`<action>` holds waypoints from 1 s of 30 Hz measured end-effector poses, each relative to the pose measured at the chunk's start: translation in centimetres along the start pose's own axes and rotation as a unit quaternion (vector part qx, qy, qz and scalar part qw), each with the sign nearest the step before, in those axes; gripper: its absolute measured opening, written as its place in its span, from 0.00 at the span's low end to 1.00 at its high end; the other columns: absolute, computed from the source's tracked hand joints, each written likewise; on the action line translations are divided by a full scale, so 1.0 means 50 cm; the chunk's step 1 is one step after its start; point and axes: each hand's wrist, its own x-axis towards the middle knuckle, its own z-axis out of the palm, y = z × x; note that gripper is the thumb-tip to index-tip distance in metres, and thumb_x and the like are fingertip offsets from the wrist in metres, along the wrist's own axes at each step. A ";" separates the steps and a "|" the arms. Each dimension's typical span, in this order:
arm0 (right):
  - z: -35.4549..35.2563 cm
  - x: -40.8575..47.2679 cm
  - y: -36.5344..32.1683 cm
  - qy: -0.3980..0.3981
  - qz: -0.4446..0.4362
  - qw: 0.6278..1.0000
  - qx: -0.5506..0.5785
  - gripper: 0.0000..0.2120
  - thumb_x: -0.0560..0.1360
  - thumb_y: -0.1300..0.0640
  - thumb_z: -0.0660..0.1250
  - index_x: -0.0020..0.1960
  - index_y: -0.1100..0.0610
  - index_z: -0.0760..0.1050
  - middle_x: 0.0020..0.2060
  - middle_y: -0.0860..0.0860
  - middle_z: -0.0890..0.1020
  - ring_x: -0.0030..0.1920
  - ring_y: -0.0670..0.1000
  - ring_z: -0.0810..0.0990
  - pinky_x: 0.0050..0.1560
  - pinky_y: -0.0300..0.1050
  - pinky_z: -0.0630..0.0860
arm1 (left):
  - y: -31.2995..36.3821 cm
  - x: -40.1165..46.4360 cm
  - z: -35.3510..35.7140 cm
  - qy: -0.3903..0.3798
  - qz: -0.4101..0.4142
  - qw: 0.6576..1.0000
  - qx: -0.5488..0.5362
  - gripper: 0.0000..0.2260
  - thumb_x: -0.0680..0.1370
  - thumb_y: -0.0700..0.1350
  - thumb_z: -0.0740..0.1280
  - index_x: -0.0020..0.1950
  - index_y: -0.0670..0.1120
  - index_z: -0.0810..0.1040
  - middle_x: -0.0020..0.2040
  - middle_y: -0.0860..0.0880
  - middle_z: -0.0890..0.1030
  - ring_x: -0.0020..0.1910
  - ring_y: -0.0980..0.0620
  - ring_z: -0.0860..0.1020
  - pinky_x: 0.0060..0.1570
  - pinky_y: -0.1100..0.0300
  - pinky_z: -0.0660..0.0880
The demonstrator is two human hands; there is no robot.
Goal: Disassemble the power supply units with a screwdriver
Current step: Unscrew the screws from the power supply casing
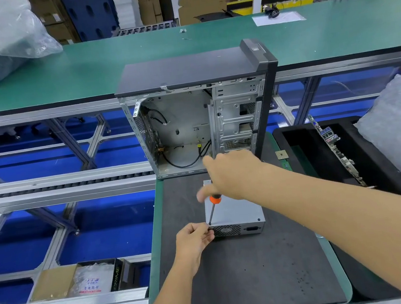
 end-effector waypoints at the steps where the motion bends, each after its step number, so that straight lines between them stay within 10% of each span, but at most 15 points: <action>1: -0.002 0.001 0.002 0.006 -0.011 0.999 -0.041 0.27 0.77 0.34 0.53 0.58 0.57 0.68 0.39 0.52 0.69 0.35 0.55 0.68 0.28 0.47 0.60 | 0.001 0.000 -0.001 0.002 -0.001 1.000 0.003 0.05 0.77 0.34 0.70 0.41 0.38 0.79 0.38 0.42 0.84 0.39 0.47 0.84 0.43 0.58 0.81; 6: 0.007 -0.002 0.015 -0.023 -0.082 0.984 0.159 0.18 0.77 0.50 0.68 0.61 0.53 0.65 0.55 0.53 0.72 0.51 0.56 0.72 0.45 0.50 0.70 | 0.001 -0.001 0.000 0.001 -0.001 1.000 0.001 0.06 0.77 0.34 0.70 0.40 0.38 0.78 0.38 0.42 0.83 0.39 0.48 0.84 0.43 0.58 0.81; 11: 0.006 0.003 0.004 0.004 -0.023 0.998 0.061 0.21 0.78 0.40 0.63 0.53 0.56 0.61 0.39 0.53 0.70 0.35 0.54 0.69 0.32 0.48 0.66 | 0.002 -0.003 -0.001 0.003 -0.001 1.000 0.006 0.05 0.77 0.34 0.70 0.41 0.38 0.78 0.38 0.42 0.83 0.39 0.48 0.84 0.44 0.57 0.81; 15: 0.006 -0.002 0.009 -0.013 -0.092 0.988 0.122 0.17 0.78 0.51 0.68 0.60 0.53 0.65 0.54 0.52 0.70 0.52 0.56 0.70 0.49 0.55 0.74 | 0.002 -0.004 0.001 0.003 -0.001 1.000 0.008 0.05 0.77 0.34 0.70 0.41 0.38 0.78 0.39 0.41 0.83 0.39 0.48 0.84 0.44 0.57 0.81; 19: 0.000 -0.002 -0.001 0.002 -0.053 0.998 0.021 0.27 0.76 0.34 0.61 0.60 0.56 0.65 0.41 0.51 0.69 0.43 0.57 0.69 0.37 0.50 0.67 | 0.004 -0.006 0.001 0.005 0.000 1.000 0.003 0.05 0.77 0.34 0.70 0.41 0.38 0.78 0.38 0.42 0.83 0.39 0.48 0.84 0.43 0.58 0.81; 25: 0.004 -0.003 0.008 0.002 -0.116 0.986 0.123 0.16 0.78 0.55 0.65 0.63 0.54 0.66 0.52 0.52 0.73 0.50 0.55 0.73 0.43 0.48 0.69 | 0.006 -0.011 0.004 0.004 0.000 1.000 0.000 0.08 0.77 0.33 0.70 0.38 0.39 0.78 0.37 0.42 0.82 0.38 0.48 0.84 0.42 0.58 0.81; 30: 0.004 0.000 0.005 -0.011 -0.034 0.999 0.037 0.23 0.78 0.39 0.63 0.54 0.58 0.66 0.37 0.51 0.66 0.40 0.56 0.68 0.31 0.46 0.62 | 0.008 -0.015 0.004 0.006 0.000 1.000 -0.002 0.07 0.77 0.33 0.69 0.39 0.38 0.78 0.37 0.42 0.83 0.38 0.48 0.84 0.42 0.59 0.81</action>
